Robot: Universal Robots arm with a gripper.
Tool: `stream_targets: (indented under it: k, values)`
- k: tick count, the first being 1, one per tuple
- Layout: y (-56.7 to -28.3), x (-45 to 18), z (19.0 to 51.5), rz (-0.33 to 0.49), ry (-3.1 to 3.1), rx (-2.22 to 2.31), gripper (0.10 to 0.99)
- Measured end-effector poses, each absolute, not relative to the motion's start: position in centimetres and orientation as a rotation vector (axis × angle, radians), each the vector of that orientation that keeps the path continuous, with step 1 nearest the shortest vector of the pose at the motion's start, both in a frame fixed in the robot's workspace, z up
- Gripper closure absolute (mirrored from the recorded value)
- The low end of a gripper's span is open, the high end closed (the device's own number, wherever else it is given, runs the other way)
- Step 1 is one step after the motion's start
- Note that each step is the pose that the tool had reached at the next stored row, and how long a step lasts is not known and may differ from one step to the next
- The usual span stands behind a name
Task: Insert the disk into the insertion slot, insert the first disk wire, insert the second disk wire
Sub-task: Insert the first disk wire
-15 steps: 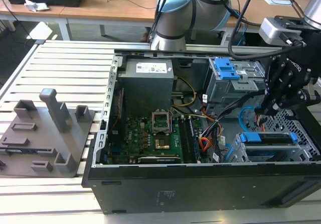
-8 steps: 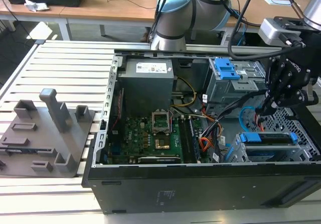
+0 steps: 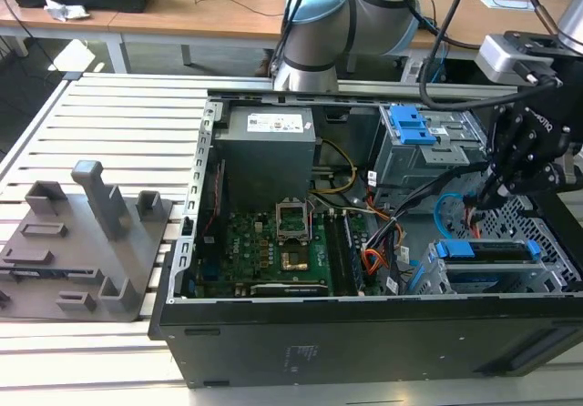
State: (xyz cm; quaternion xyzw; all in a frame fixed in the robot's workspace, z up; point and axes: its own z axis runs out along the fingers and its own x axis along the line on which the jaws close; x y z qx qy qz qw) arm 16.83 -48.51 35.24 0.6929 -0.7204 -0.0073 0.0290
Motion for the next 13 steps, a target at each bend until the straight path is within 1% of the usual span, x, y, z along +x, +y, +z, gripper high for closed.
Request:
stream_targets:
  k: [2,4,7,13]
  values:
    - [-49.1,16.9,35.2,-0.023,-2.222,2.137,0.922]
    - [-50.9,16.9,35.2,-0.023,-2.222,2.137,0.922]
    - [-52.5,16.9,35.1,-0.023,-2.222,2.137,0.922]
    - [-53.0,17.1,34.6,-0.024,-2.222,2.137,0.922]
